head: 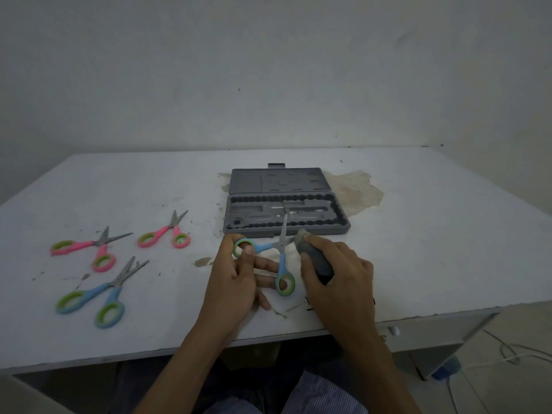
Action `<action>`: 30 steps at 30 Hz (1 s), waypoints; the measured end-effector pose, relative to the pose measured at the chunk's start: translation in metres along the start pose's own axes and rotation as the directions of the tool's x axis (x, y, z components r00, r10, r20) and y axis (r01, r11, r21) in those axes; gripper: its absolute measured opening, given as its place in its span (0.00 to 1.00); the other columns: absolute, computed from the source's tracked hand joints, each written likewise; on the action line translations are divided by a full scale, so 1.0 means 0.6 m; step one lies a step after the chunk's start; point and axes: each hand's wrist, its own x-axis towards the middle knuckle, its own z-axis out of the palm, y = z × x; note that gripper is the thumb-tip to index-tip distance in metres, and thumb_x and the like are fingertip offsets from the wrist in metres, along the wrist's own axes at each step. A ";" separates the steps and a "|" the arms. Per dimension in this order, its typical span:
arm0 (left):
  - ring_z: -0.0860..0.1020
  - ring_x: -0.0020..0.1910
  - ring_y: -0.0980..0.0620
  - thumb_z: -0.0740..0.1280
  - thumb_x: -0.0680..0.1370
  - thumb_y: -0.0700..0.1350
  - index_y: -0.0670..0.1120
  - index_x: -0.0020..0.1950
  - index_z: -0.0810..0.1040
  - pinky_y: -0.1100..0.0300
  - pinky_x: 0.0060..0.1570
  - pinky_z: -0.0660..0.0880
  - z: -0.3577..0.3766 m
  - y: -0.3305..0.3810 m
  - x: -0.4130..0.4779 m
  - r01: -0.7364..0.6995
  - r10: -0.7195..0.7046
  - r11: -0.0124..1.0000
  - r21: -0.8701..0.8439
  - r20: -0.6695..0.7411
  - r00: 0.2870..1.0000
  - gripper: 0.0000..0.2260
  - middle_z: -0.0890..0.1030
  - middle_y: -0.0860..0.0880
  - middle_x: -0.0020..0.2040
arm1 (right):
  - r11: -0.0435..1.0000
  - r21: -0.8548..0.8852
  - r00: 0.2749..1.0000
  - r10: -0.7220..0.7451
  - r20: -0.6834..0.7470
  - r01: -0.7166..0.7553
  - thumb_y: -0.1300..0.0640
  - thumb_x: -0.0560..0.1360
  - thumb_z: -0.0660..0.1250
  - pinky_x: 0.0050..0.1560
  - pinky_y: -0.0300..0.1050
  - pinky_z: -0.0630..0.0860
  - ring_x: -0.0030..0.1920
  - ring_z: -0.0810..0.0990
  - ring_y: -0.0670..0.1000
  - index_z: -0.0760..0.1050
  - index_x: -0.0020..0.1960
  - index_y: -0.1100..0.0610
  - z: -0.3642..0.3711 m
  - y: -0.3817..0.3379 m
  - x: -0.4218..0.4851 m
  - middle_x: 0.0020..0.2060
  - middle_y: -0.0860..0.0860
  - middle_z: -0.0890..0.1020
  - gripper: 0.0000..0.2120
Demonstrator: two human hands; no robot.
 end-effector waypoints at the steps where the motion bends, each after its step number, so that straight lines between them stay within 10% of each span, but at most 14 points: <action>1: 0.84 0.34 0.43 0.54 0.84 0.45 0.48 0.57 0.68 0.58 0.23 0.76 0.000 0.000 0.000 0.000 0.000 1.000 -0.004 -0.004 1.000 0.05 0.85 0.43 0.38 | 0.999 -0.006 0.999 -0.041 0.025 0.041 0.47 0.75 0.66 0.53 0.47 0.68 0.47 0.76 0.45 0.75 0.61 0.46 0.000 -0.001 0.000 0.47 0.44 0.80 0.15; 20: 0.84 0.35 0.41 0.54 0.84 0.46 0.47 0.54 0.68 0.57 0.22 0.76 -0.001 0.002 -0.003 -0.001 0.000 1.000 -0.003 -0.015 1.000 0.06 0.85 0.43 0.38 | 0.986 0.148 0.988 -0.100 0.114 0.082 0.40 0.73 0.65 0.39 0.38 0.71 0.39 0.74 0.40 0.64 0.50 0.44 0.004 -0.008 -0.006 0.36 0.34 0.69 0.13; 26: 0.84 0.34 0.41 0.54 0.84 0.46 0.46 0.53 0.68 0.58 0.21 0.74 -0.001 0.004 -0.003 -0.004 0.004 1.000 -0.002 -0.025 1.000 0.06 0.85 0.43 0.37 | 0.980 0.197 0.999 0.035 -0.014 -0.032 0.42 0.74 0.65 0.36 0.52 0.78 0.31 0.76 0.43 0.61 0.51 0.37 0.001 -0.008 0.005 0.34 0.38 0.75 0.13; 30: 0.83 0.34 0.37 0.55 0.84 0.46 0.47 0.52 0.69 0.58 0.22 0.74 -0.001 0.007 -0.005 -0.006 0.006 1.000 -0.008 -0.032 0.999 0.05 0.84 0.42 0.37 | 0.969 0.140 0.961 -0.226 0.162 0.204 0.44 0.75 0.64 0.43 0.49 0.76 0.43 0.77 0.42 0.67 0.61 0.45 -0.001 -0.021 -0.003 0.46 0.41 0.79 0.15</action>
